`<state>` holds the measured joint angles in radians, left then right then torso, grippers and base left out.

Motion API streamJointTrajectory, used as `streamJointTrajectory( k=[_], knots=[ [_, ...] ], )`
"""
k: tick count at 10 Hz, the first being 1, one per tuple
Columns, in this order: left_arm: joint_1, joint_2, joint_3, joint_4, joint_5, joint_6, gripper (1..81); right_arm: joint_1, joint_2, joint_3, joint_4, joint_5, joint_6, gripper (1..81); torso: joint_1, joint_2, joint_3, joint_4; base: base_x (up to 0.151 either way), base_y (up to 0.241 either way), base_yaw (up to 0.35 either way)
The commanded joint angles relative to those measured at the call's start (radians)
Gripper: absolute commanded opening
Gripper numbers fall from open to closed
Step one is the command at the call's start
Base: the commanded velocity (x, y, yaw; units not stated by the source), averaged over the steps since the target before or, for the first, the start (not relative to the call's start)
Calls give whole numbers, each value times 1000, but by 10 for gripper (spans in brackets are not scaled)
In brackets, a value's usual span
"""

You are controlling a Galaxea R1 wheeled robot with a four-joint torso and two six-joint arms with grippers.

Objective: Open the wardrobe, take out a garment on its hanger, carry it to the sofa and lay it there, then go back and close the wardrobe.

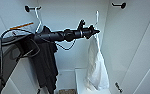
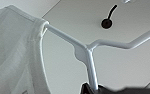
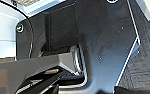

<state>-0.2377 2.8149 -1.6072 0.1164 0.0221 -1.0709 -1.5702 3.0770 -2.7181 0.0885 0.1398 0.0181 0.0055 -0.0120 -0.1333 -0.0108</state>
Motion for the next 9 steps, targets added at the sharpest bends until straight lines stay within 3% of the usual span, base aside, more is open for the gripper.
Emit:
streamJointTrajectory(
  k=[1,2,3,4,5,7,9],
  knots=[
    [-196,2,-10,39,-53,22,10,31,-1,8,0,-57,-4,811,0,0,0,-4,0,0,0],
    [-193,9,-10,39,-53,23,10,31,1,8,2,-55,-4,811,0,0,0,23,0,0,0],
    [-188,15,-7,39,-53,25,10,29,1,8,2,-48,-4,811,0,0,66,36,0,0,0],
    [-183,20,-4,37,-53,25,10,29,1,8,2,-48,-4,811,0,0,102,40,0,0,0],
    [-173,22,16,51,-53,25,10,29,1,8,0,-48,-4,811,0,0,19,40,0,0,0],
    [-140,37,39,60,-53,25,10,31,1,8,0,-48,-4,811,0,0,73,40,0,0,0],
    [-98,94,30,60,-53,26,10,32,1,14,-1,-46,-4,811,-2,-1,90,40,0,0,0]
  ],
)
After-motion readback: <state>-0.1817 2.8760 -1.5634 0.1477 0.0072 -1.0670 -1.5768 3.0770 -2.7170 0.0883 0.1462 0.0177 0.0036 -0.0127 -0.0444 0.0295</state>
